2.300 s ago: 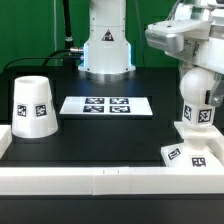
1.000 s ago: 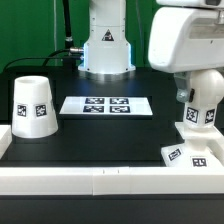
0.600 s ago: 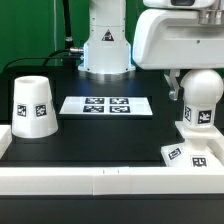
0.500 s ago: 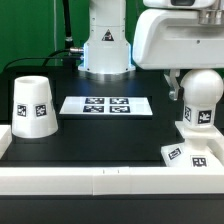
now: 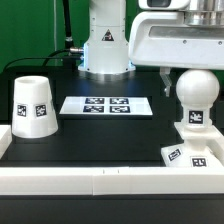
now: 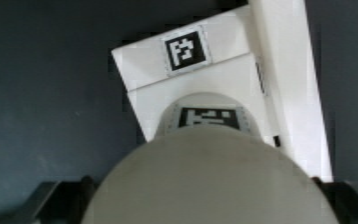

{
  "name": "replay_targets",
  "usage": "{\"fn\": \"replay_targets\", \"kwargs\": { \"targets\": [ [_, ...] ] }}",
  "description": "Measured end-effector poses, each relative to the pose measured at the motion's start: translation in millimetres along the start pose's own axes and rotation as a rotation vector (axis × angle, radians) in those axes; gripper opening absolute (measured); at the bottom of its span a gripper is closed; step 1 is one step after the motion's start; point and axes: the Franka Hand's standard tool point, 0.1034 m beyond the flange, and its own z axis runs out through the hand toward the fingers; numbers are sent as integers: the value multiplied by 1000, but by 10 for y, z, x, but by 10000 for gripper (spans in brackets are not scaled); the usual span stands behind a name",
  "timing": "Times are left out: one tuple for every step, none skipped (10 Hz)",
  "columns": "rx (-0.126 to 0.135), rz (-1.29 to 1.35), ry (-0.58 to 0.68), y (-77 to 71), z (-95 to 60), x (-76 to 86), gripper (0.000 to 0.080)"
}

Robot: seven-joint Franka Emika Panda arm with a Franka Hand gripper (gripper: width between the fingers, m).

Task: Assemble lamp

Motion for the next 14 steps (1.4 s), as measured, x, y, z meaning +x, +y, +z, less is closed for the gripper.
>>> {"fn": "replay_targets", "kwargs": {
  "targets": [
    [8,107,-7,-4,3,-7,576],
    [12,173,-10,-7,5,-10,576],
    [19,300,-19,-19,9,-20,576],
    [22,382,-26,-33,13,-34,576],
    [22,520,-38,-61,15,-58,576],
    [24,601,-45,-75,14,-62,576],
    [28,631,-50,-83,15,-66,636],
    [28,626,-50,-90,17,-71,636],
    [29,591,-49,-92,16,-72,681],
    [32,510,-46,-95,0,-67,694],
    [34,460,-44,-102,-37,-62,694],
    [41,356,-36,-109,-67,-48,698],
    [40,270,-37,-104,-43,-57,698],
    [41,202,-37,-103,-39,-59,698]
  ]
}}
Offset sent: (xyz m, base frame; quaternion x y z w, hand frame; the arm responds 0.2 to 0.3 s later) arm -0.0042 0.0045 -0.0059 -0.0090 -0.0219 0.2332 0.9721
